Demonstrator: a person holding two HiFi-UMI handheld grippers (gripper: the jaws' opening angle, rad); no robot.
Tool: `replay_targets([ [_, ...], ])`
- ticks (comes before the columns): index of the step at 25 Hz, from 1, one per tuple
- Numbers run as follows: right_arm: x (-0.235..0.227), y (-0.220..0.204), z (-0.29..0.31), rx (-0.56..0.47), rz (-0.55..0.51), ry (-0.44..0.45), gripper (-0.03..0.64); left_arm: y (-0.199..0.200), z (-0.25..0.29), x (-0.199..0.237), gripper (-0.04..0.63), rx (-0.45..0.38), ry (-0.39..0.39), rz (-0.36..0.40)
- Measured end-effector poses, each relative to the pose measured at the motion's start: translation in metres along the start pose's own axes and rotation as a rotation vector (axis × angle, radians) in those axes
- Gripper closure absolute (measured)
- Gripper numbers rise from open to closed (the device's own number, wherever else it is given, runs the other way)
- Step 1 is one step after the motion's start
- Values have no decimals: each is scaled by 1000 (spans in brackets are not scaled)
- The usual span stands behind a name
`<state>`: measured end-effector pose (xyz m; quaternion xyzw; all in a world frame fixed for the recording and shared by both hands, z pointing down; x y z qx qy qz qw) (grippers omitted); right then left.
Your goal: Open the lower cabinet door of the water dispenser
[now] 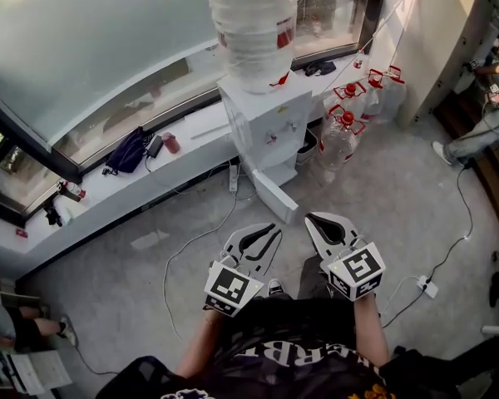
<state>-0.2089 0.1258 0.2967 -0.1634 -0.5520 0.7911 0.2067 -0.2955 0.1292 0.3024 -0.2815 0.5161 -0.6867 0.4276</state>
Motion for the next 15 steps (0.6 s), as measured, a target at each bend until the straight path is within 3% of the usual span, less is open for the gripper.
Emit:
replay_targets([
  [15,5,-1,10,26,-29,48,606,-6,-7,0,545,-26,27,-42],
])
Point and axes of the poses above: the fingertips, and each gripper's own axes: z forward along the fingers, x to its left, y out of its top, the point moved 2 cm from there along -z, backward along the fingers, and after that the axes turned 3 degrees about x, right-handed, at the moved point
